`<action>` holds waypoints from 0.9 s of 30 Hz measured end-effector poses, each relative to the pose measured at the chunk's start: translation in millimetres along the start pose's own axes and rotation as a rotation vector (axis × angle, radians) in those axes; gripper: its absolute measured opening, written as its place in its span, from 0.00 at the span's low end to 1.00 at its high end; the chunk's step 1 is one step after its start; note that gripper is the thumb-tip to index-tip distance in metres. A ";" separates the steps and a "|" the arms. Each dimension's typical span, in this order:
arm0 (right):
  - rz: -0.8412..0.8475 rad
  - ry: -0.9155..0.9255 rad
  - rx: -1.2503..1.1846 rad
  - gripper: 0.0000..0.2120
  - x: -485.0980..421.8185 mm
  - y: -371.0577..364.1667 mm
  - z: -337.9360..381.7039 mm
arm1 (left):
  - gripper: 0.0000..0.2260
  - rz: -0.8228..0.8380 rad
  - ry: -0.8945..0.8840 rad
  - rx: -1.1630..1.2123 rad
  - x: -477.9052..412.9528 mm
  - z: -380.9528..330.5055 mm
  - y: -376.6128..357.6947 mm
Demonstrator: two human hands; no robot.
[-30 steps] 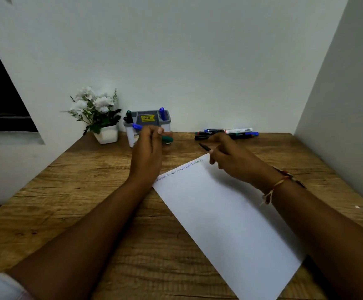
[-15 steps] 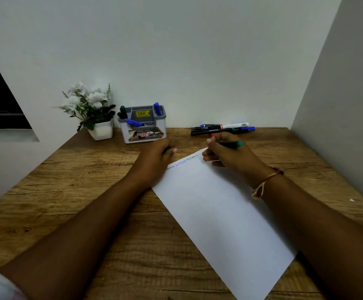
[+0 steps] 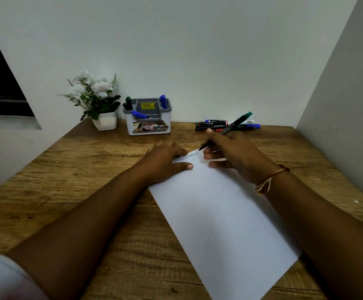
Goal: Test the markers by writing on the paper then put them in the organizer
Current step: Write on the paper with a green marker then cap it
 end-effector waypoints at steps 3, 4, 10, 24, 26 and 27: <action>-0.085 0.027 0.046 0.15 -4.6 4.7 -3.0 | 0.24 0.029 -0.003 0.008 0.4 1.7 0.7; -0.115 0.030 0.078 0.13 -6.8 5.5 -6.0 | 0.24 0.036 -0.011 0.013 0.7 1.9 0.7; -0.216 0.084 0.248 0.08 -12.4 7.9 -17.0 | 0.23 0.044 -0.021 0.045 2.1 -0.8 1.3; -0.210 0.133 0.384 0.08 -17.8 0.3 -21.7 | 0.21 0.029 -0.013 0.072 5.4 -3.7 2.8; -0.213 0.137 0.390 0.08 -18.1 0.4 -22.2 | 0.20 0.027 -0.011 0.070 5.7 -4.9 3.4; -0.213 0.142 0.389 0.08 -18.3 0.4 -22.5 | 0.20 0.027 -0.011 0.070 5.9 -5.1 3.5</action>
Point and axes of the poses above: each hand's wrist, its own x-axis away from the middle knuckle, its own y-axis out of the back of the hand, z = x × y, the point moved 3 cm from there along -x, towards the middle knuckle, and after that the axes turned 2 degrees about z, right-handed, at the moved point
